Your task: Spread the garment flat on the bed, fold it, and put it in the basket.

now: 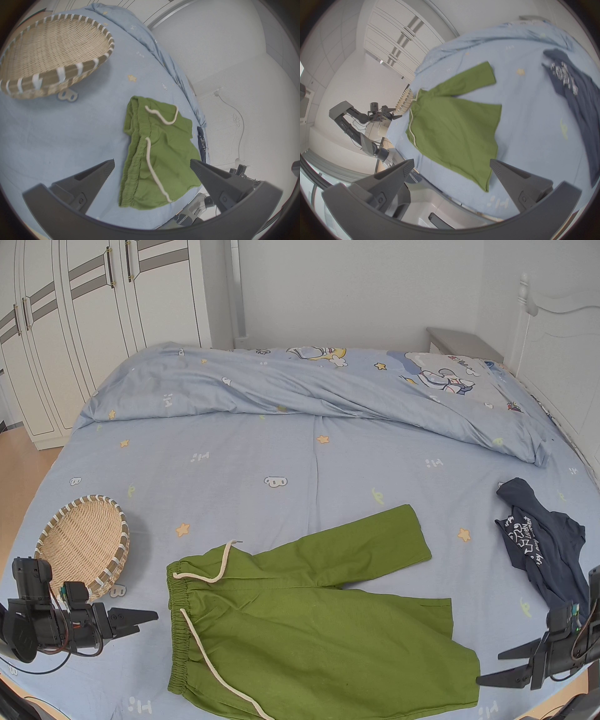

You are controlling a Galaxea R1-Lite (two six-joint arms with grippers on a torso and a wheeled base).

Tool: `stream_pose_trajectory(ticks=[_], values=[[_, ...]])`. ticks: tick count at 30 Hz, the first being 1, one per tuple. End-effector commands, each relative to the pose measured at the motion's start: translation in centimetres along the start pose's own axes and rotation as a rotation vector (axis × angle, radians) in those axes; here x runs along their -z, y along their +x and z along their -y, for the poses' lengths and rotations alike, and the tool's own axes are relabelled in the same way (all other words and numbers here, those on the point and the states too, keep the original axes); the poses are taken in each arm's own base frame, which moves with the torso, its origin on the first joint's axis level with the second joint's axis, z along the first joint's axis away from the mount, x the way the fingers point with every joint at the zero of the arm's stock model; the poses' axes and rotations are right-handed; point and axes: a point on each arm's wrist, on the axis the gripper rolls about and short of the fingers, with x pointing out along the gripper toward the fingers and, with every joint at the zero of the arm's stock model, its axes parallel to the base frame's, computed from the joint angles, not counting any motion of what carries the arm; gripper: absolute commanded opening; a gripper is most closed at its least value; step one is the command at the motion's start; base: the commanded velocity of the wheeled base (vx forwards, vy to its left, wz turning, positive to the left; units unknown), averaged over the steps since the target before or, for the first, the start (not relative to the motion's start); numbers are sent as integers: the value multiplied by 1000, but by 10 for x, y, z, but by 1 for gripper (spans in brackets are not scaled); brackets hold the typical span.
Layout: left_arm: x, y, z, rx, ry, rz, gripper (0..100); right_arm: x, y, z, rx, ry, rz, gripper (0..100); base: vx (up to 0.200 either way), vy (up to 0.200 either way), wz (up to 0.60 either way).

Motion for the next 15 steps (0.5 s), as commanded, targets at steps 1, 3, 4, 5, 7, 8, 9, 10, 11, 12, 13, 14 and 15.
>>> stream_pose_trajectory(ticks=[1, 3, 4, 5, 7, 8, 9, 10, 11, 12, 13, 14, 15], values=[[-36, 16, 14, 61, 48, 27, 100, -43, -37, -29, -38, -132, 163, 100, 0, 0, 0], [-38, 19, 14, 64, 49, 20, 100, -48, -39, -32, -42, -141, 172, 100, 0, 0, 0], [-42, 26, 13, 71, 51, 9, 100, -59, -44, -36, -52, -162, 195, 100, 0, 0, 0], [-46, 32, 11, 74, 51, 1, 100, -67, -47, -40, -60, -179, 215, 100, 0, 0, 0], [-52, 39, 6, 72, 46, -5, 100, -74, -49, -41, -60, -186, 227, 100, 0, 0, 0], [-55, 43, 3, 70, 42, -8, 100, -76, -49, -41, -59, -187, 230, 100, 0, 0, 0], [-58, 45, 2, 71, 44, -7, 100, -78, -50, -42, -61, -192, 236, 100, 0, 0, 0], [-59, 46, 2, 71, 44, -7, 100, -79, -50, -42, -61, -193, 238, 100, 0, 0, 0], [-59, 46, 2, 71, 44, -7, 100, -79, -50, -42, -61, -193, 238, 100, 0, 0, 0], [-65, 53, -2, 71, 43, -9, 100, -81, -51, -43, -63, -197, 246, 100, 0, 0, 0], [-66, 55, -4, 70, 40, -12, 100, -80, -52, -43, -59, -197, 250, 100, 0, 0, 0], [-67, 57, -5, 70, 40, -15, 100, -80, -53, -44, -61, -198, 251, 100, 0, 0, 0], [-67, 57, -6, 69, 39, -16, 100, -79, -53, -44, -62, -198, 249, 100, 0, 0, 0]])
